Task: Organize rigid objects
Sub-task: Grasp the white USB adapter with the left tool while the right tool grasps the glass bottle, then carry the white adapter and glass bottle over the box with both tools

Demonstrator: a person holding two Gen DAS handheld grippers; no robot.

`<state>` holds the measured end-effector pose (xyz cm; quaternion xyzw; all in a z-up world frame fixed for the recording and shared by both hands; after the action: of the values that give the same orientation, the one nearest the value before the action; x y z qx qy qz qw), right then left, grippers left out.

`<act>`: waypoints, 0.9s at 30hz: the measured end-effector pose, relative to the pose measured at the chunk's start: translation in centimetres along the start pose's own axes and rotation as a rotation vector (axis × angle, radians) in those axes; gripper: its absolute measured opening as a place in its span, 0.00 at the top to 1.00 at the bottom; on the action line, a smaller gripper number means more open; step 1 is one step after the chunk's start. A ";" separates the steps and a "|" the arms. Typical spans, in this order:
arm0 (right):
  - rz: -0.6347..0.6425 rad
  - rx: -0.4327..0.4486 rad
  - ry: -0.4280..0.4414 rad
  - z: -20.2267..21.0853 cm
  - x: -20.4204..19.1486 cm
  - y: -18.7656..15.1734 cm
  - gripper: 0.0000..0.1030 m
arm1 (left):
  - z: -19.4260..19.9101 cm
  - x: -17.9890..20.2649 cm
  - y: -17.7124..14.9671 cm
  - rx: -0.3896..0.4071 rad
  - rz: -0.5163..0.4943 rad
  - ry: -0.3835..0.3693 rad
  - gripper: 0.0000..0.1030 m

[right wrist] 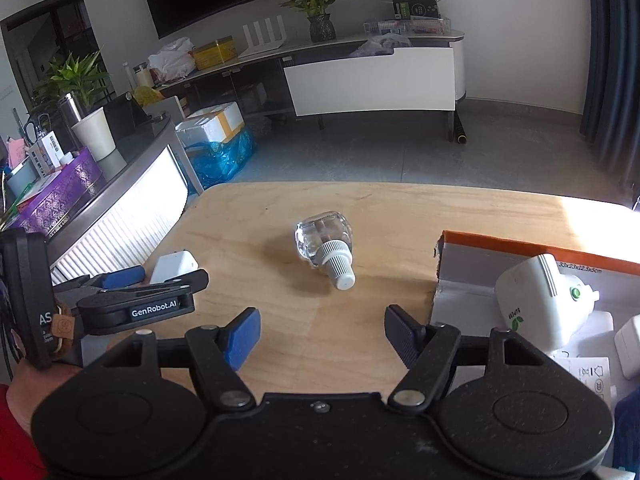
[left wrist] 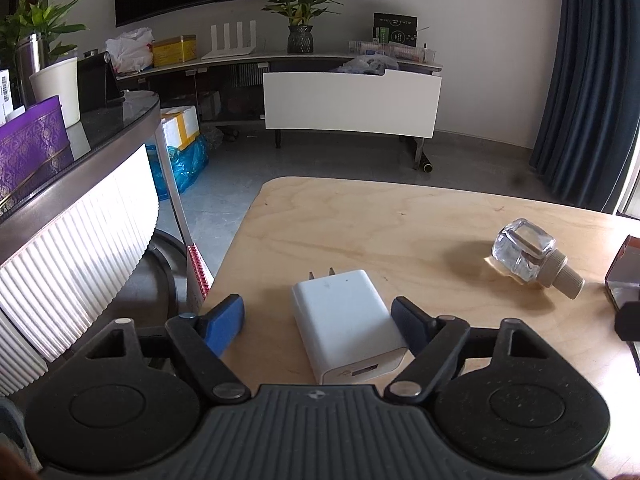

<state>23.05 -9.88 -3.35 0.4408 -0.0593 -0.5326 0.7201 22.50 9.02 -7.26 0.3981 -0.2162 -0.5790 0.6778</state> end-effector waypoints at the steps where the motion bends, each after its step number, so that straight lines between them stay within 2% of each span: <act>1: 0.018 -0.011 -0.003 -0.7 0.0 0.4 0.18 | 0.1 0.0 0.1 0.010 0.002 -0.013 0.45; 3: 0.041 -0.033 -0.005 -2.1 0.2 1.1 0.16 | 0.1 -0.1 0.1 0.007 0.009 -0.014 0.52; 4: 0.044 -0.044 -0.005 -2.9 0.4 1.5 0.15 | 0.1 -0.2 0.2 0.006 0.017 -0.018 0.60; 6: 0.040 -0.065 0.013 -4.7 1.0 2.3 0.15 | 0.1 -0.6 0.3 -0.011 0.036 -0.040 0.60; 11: 0.049 -0.102 -0.014 -8.3 1.8 3.7 0.14 | 0.2 -0.9 0.2 -0.026 0.052 -0.064 0.60; 15: 0.090 -0.093 -0.043 -9.8 1.7 4.2 0.14 | 0.7 -0.8 0.0 -0.023 0.045 -0.082 0.60; 16: 0.104 -0.091 -0.062 -10.0 1.5 4.2 0.18 | 0.8 -0.8 -0.1 -0.021 0.047 -0.085 0.60; 17: 0.118 -0.082 -0.079 -10.0 1.3 4.1 0.37 | 0.9 -0.8 -0.1 -0.018 0.049 -0.087 0.60; 18: 0.119 -0.080 -0.083 -9.9 1.3 4.0 0.41 | 1.1 -0.8 -0.1 -0.015 0.050 -0.087 0.60; 27: 0.058 -0.025 -0.026 -5.8 -0.1 2.6 0.42 | 3.6 -1.0 0.3 0.004 0.076 -0.090 0.60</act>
<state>28.06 -6.40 -5.01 0.4227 -0.0750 -0.5178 0.7400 19.75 8.93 -4.70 0.3648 -0.2626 -0.5697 0.6880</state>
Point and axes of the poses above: each gripper's, at about its wrist camera, not at the fingertips, and z roughly against the way its jaws point, x to its right, y to its top, the point moved 2 cm from there along -z, roughly the way its jaws point, and after that the axes turned 15 degrees about y, right-handed, at the moved point
